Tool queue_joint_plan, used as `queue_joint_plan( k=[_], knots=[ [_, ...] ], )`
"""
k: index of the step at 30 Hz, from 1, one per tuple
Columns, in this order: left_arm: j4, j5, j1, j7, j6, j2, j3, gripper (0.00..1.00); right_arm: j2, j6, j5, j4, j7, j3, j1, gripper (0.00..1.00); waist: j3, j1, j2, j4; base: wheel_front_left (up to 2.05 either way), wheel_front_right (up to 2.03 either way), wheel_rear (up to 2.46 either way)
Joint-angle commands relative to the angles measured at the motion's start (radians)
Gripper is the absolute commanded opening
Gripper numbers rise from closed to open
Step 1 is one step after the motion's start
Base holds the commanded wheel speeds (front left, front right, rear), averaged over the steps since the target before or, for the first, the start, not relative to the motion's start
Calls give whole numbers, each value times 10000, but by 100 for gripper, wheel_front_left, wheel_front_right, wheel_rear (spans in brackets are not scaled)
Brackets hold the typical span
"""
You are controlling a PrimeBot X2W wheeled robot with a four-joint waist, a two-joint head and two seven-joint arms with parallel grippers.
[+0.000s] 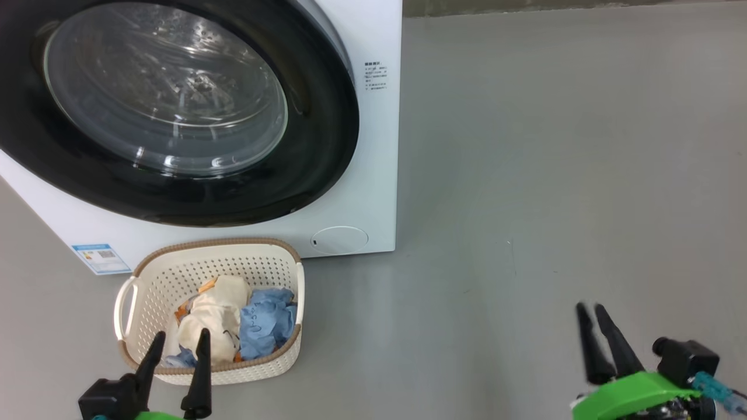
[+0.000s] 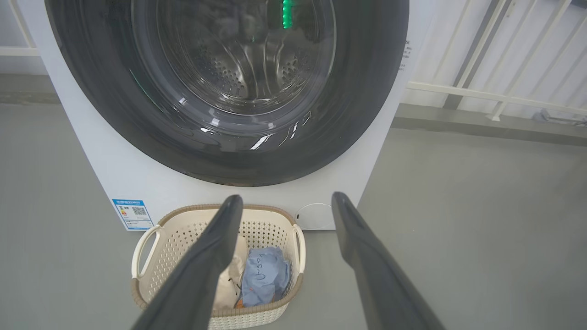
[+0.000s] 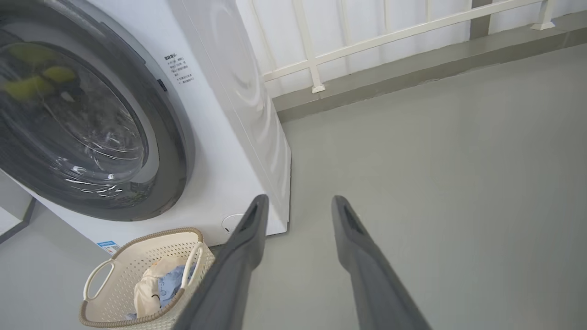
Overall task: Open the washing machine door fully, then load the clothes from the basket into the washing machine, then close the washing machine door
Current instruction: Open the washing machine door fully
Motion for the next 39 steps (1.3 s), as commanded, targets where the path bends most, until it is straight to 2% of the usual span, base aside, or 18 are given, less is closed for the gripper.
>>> queue_joint_plan(
  k=[1, 3, 7, 11, 15, 16, 22, 26, 29, 34, 39],
  knots=[
    [-273, -74, -288, -136, -16, 119, 267, 100, -78, 16, 493, -357, -122, 351, -537, 0, 31, 0, 0, 24, 0, 0, 0],
    [-297, -129, -275, -136, -16, 93, 264, 100, -78, 16, 1216, -565, -122, 486, -723, 0, 64, 0, 0, 42, 0, 0, 0],
    [-379, -206, -282, -136, -16, 17, 239, 100, -78, 16, 3527, -1075, -122, 587, -1187, 0, 148, 0, 0, 124, 0, 0, 0],
    [-466, -304, -377, -136, -16, -56, 190, 100, -78, 16, 5351, -1539, -122, 643, -1900, 0, 317, 0, 0, 214, 0, 0, 0],
    [-526, -379, -505, -136, -16, -88, 122, 100, -78, 16, 6066, -1981, -122, 998, -2599, 0, 481, 0, 0, 315, 0, 0, 0],
    [-572, -419, -603, -136, -16, -107, 68, 100, -78, 16, 6735, -2220, -122, 1162, -3014, 0, 601, 0, 0, 410, 0, 0, 0],
    [-758, -581, -964, -136, -16, -149, -132, 100, -228, 16, 8801, -2095, -122, 1338, -4402, 0, 1112, 0, 0, 759, 0, 0, 0],
    [-851, -684, -1210, -136, -16, -166, -225, 100, -753, 16, 10198, -1741, -105, 1727, -5462, 0, 1545, 0, 0, 1023, 0, 0, 0],
    [-882, -761, -1407, -136, -16, -178, -311, 100, -1189, 16, 11134, -1529, 360, 2130, -6223, 0, 1877, 0, 0, 1233, 0, 0, 0],
    [-947, -901, -1737, -136, -16, -201, -457, 100, -1748, 16, 12281, -885, 1790, 2562, -7309, 0, 2400, 0, 0, 1554, 0, 0, 0],
    [-890, -1022, -2079, -136, -16, -231, -719, 100, -2122, 16, 12681, 121, 2844, 2605, -8221, 0, 2791, 0, 0, 1907, 0, 0, 0]
  ],
)
